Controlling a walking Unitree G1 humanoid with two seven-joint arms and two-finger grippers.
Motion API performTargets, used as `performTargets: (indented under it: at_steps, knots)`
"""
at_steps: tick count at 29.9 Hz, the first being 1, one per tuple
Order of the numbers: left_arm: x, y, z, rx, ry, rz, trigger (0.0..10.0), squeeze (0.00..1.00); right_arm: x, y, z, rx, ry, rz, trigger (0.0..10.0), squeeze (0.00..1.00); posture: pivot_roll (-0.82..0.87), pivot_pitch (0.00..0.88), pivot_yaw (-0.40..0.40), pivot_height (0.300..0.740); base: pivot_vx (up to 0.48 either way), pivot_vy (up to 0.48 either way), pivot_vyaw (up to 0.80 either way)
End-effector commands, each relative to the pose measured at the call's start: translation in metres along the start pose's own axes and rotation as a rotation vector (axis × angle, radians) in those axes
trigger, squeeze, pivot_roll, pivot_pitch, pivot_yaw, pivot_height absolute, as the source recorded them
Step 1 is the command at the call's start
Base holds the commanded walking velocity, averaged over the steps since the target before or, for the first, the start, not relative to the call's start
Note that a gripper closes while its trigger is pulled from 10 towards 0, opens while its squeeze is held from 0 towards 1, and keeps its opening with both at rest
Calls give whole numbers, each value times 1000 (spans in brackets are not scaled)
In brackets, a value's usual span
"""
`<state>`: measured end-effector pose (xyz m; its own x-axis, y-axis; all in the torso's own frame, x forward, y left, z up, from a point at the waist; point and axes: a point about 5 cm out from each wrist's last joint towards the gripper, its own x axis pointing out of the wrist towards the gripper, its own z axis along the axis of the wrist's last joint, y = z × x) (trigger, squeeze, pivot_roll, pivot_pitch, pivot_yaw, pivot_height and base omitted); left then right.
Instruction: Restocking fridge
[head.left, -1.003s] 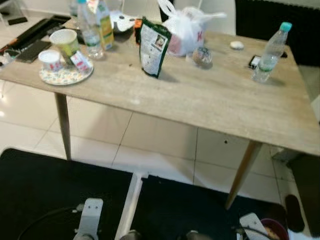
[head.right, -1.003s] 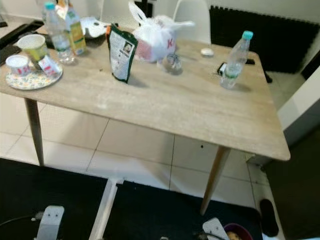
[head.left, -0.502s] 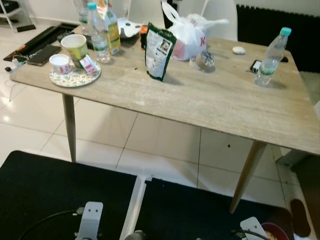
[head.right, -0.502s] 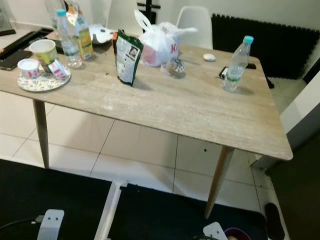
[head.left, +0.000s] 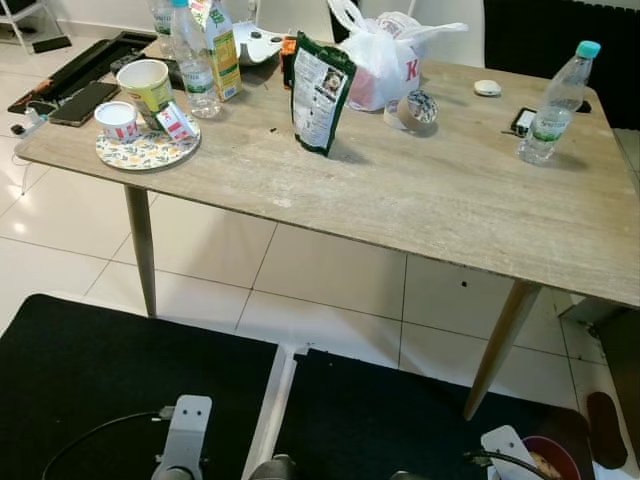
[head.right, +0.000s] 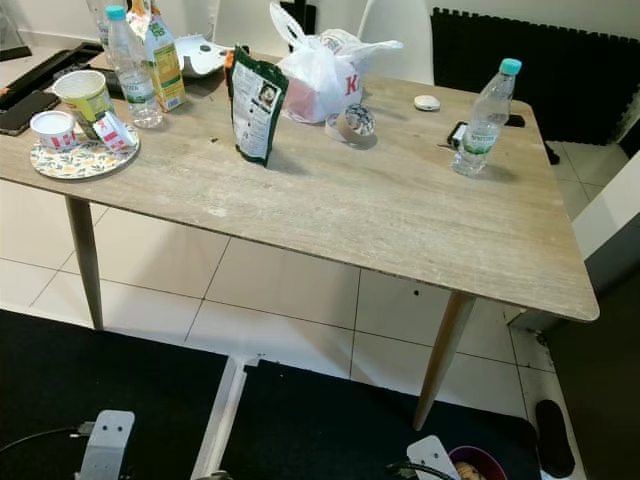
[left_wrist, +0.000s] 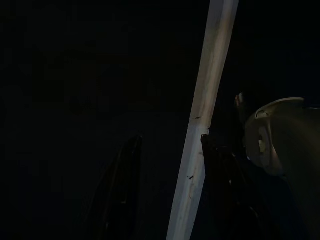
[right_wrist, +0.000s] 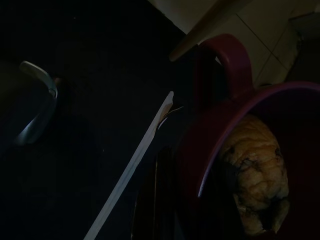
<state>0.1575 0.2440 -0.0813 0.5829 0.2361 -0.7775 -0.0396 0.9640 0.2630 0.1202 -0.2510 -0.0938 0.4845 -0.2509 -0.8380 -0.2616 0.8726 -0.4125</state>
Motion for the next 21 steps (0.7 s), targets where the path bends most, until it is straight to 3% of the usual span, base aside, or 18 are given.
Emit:
performTargets:
  at_steps: [1,10,21]
  knots:
    - [-1,-1,-6,18,18,-12,10000,0,-1,-1,-5,12,13,-12,10000,0,-42,88,-76,740,0,-472,0]
    - [-1,-2,-6,24,20,-14,10000,0,-2,-1,-9,33,28,-13,10000,0,-44,89,-76,740,0,-407,-44]
    - [-1,-3,-6,25,20,-15,10000,0,-2,-2,-11,47,39,-16,10000,0,-45,86,-77,740,0,-284,-753]
